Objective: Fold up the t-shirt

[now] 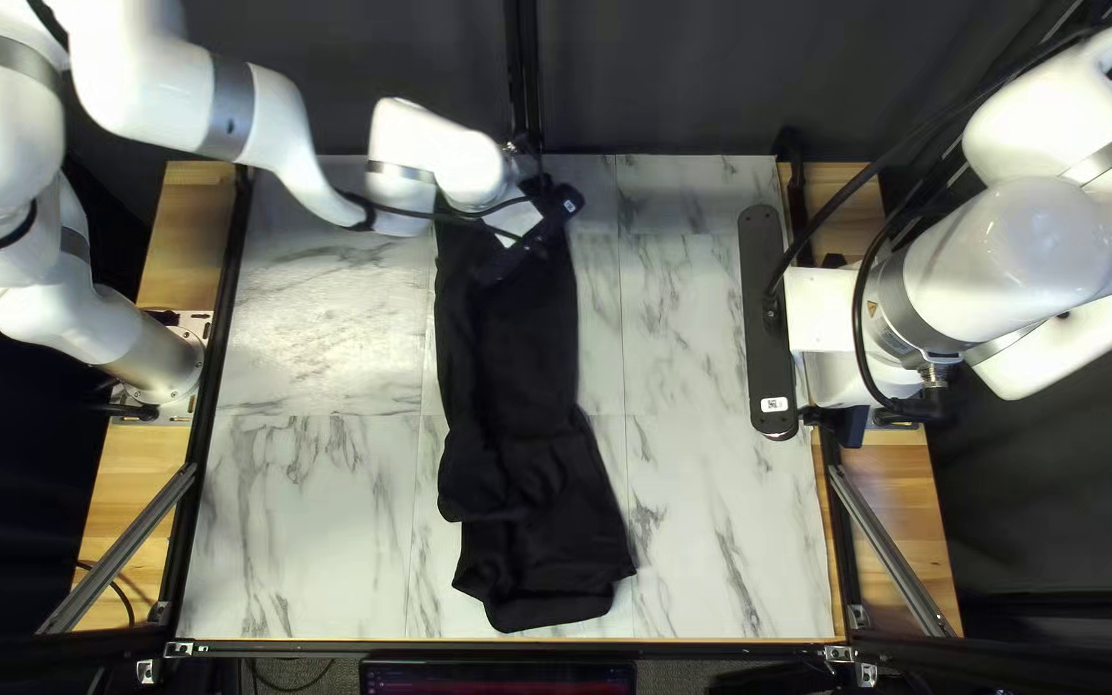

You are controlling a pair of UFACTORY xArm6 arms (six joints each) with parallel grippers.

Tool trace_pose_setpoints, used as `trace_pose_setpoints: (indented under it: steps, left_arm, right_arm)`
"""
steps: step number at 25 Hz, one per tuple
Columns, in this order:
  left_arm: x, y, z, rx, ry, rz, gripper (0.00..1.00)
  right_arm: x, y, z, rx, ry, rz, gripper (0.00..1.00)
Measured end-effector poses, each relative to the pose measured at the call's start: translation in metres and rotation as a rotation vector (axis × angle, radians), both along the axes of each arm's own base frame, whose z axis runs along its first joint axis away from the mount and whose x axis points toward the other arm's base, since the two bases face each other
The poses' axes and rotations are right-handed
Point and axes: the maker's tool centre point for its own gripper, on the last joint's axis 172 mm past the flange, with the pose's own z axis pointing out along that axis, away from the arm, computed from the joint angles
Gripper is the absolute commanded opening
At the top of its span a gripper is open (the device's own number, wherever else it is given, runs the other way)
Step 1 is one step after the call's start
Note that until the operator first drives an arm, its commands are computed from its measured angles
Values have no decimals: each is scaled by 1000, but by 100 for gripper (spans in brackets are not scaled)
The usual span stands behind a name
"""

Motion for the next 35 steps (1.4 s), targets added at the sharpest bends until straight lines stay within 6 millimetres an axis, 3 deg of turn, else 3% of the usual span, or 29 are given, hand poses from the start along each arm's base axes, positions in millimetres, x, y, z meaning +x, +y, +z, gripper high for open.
trace_pose_setpoints:
  steps: [4, 13, 17, 22, 35]
  left_arm:
    - [-34, -8, 6, 14, 4, 15, 2]
    - [-149, -25, 29, 78, 15, 122, 2]
    - [-169, -23, 35, 101, 24, 162, 2]
    - [-155, -16, 24, 99, 38, 175, 2]
    - [-46, 9, 4, 39, 37, 107, 3]
  right_arm:
    - [0, 0, 0, 0, 0, 0, 100]
    - [0, 0, 0, 0, 0, 0, 100]
    - [0, 0, 0, 0, 0, 0, 100]
    - [0, 0, 0, 0, 0, 0, 100]
    - [0, 0, 0, 0, 0, 0, 100]
